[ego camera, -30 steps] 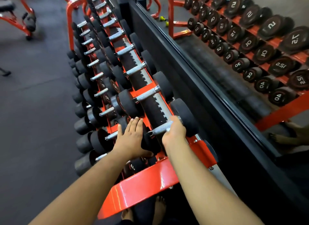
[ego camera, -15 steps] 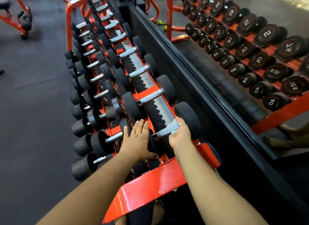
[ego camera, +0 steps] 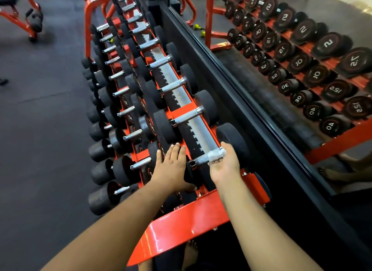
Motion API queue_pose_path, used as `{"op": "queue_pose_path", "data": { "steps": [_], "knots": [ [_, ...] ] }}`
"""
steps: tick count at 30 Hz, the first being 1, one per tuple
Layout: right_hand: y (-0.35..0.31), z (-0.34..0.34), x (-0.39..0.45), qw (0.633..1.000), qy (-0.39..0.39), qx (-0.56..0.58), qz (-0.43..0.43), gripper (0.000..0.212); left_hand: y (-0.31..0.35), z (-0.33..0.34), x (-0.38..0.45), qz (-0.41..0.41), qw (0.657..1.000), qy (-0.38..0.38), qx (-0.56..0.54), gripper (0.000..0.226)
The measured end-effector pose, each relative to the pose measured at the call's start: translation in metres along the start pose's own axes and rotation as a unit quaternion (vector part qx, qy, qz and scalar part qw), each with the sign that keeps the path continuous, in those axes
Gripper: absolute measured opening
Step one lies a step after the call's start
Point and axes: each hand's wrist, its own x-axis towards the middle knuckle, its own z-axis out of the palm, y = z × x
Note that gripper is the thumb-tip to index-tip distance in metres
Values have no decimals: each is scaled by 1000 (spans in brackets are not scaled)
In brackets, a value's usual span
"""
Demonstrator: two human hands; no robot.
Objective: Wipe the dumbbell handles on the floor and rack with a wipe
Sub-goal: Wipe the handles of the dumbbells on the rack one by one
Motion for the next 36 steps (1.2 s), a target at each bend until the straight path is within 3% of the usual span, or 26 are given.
{"op": "queue_pose_path", "data": {
  "steps": [3, 6, 11, 19, 23, 27, 29, 34, 36],
  "knots": [
    [4, 2, 23, 998, -54, -8, -17, 38, -1, -1, 0, 2, 1000, -2, 1, 142],
    [2, 1, 17, 1000, -22, -20, -10, 42, 0, -1, -1, 1, 1000, 0, 0, 142],
    [1, -3, 27, 999, -35, -2, -2, 50, -1, 0, 2, 7, 1000, -2, 3, 142],
    [9, -5, 10, 1000, -19, -8, -5, 8, -3, 3, 3, 5, 1000, 4, 3, 144],
    [11, 9, 14, 996, -47, -72, 4, 18, -2, 3, 2, 4, 1000, 6, 6, 143],
    [33, -9, 7, 992, -83, -88, 41, 12, -2, 3, 2, 7, 1000, 5, 1, 143],
    [34, -16, 7, 987, -108, -98, 67, 23, -2, 3, 2, 6, 1000, 6, 4, 143],
    [24, -1, 18, 994, -64, -83, 7, 18, -2, 4, 2, 8, 1000, 10, 3, 143],
    [39, -6, 1, 986, -118, -115, 40, 17, -2, 3, 3, 13, 1000, 14, 4, 142]
  ]
}}
